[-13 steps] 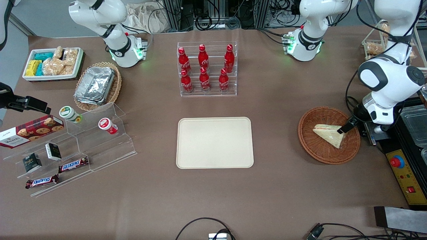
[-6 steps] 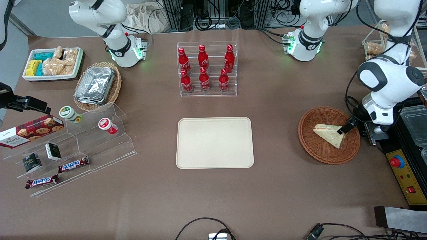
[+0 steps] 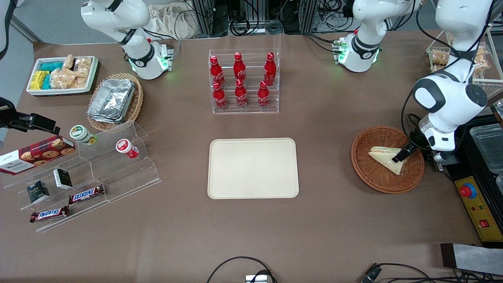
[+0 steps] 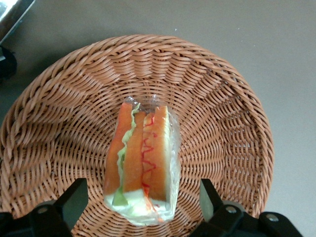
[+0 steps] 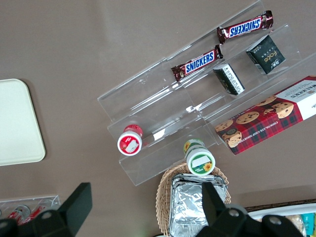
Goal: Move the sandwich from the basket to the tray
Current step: 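Close the left gripper on the sandwich and lift it from the basket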
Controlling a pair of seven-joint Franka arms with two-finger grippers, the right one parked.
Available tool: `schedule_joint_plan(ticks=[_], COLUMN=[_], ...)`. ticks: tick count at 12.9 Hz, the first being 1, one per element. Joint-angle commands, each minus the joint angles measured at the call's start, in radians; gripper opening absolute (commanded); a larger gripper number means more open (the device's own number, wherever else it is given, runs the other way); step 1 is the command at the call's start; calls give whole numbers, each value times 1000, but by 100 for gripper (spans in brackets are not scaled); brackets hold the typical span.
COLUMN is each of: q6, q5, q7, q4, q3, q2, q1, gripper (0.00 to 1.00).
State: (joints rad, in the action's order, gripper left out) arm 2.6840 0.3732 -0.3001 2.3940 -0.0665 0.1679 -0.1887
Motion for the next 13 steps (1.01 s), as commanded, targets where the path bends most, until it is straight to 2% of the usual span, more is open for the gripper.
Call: schedule_joint_plan(ticks=[1, 2, 5, 8, 9, 10, 13], q6=[20, 20, 22, 22, 22, 22, 19], q5=[10, 10, 10, 10, 10, 9, 1], q7=[-10, -10, -10, -10, -10, -7, -1], q4=[-26, -26, -35, -36, -38, -36, -36], q3=[-1, -1, -1, -6, -7, -7, -9], q2=[24, 25, 35, 39, 39, 38, 21], q1=[5, 5, 5, 5, 5, 5, 5], gripper=[100, 98, 76, 40, 31, 26, 25])
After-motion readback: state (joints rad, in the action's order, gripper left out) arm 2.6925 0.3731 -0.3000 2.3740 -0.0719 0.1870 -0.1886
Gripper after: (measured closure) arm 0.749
